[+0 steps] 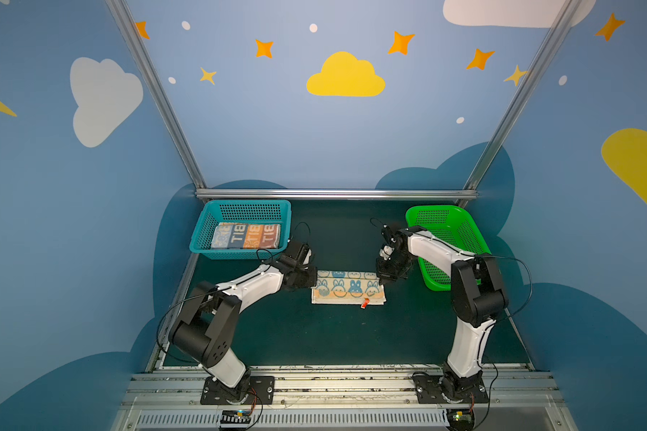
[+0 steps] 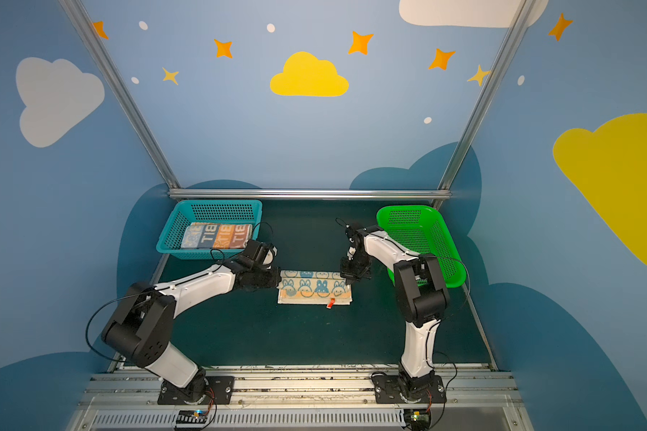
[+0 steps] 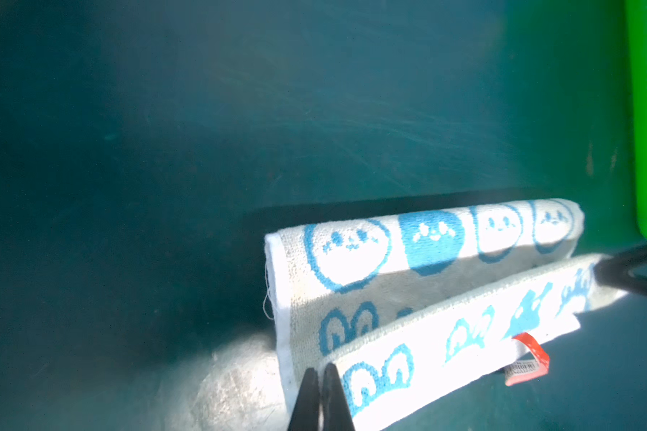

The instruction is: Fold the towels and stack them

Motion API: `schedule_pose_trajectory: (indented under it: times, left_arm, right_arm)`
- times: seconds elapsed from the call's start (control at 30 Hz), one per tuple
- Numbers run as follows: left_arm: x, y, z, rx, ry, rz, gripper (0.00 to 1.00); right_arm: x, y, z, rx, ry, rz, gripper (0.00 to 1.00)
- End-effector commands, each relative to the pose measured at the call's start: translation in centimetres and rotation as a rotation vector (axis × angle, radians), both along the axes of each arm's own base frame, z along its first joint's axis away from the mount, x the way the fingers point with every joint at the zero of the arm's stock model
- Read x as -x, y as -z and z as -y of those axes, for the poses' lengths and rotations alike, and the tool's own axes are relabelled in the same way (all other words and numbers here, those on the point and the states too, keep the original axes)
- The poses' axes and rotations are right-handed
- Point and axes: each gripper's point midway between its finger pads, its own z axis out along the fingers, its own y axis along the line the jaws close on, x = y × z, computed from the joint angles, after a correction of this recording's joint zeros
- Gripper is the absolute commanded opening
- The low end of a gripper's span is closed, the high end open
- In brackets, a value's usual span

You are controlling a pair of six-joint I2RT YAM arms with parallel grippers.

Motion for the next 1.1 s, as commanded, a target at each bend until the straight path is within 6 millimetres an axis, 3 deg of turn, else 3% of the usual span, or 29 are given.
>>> schedule_pose_trajectory:
  times: [0.0, 0.47, 0.53, 0.63, 0.73, 0.9, 1.0, 1.07]
  left_arm:
    - [0.3, -0.6, -0.3, -0.001, 0.005, 0.004, 0.03]
    - [3.3, 3.5, 1.1, 0.029, 0.03, -0.087, 0.06]
    - [3.5, 3.5, 1.4, 0.035, 0.035, -0.086, 0.16]
    - [3.5, 2.5, 1.9, 0.051, 0.054, -0.066, 0.32]
    - [3.3, 0.5, 2.4, 0.078, 0.073, -0.023, 0.51]
    - [3.3, -3.9, 2.8, 0.132, 0.077, 0.062, 0.8]
    - [3.6, -5.5, 3.8, 0.215, 0.076, 0.066, 0.99]
    - [4.0, -5.8, 4.9, 0.291, 0.079, 0.044, 1.0]
  right_arm:
    - [0.6, -1.2, 1.4, 0.039, -0.007, -0.007, 0.0]
    - [3.3, 2.2, 1.6, 0.018, 0.0, -0.082, 0.0]
    - [3.4, 2.2, 1.5, 0.013, -0.001, -0.083, 0.0]
    - [3.2, 1.6, 1.2, 0.0, 0.0, -0.067, 0.09]
    - [2.9, 0.1, 1.1, -0.015, 0.007, -0.036, 0.25]
    - [2.8, -3.3, 0.6, -0.036, 0.01, 0.039, 0.61]
    - [2.8, -4.8, -0.5, -0.082, 0.011, 0.062, 0.7]
    - [3.0, -5.2, -1.6, -0.135, 0.015, 0.058, 0.75]
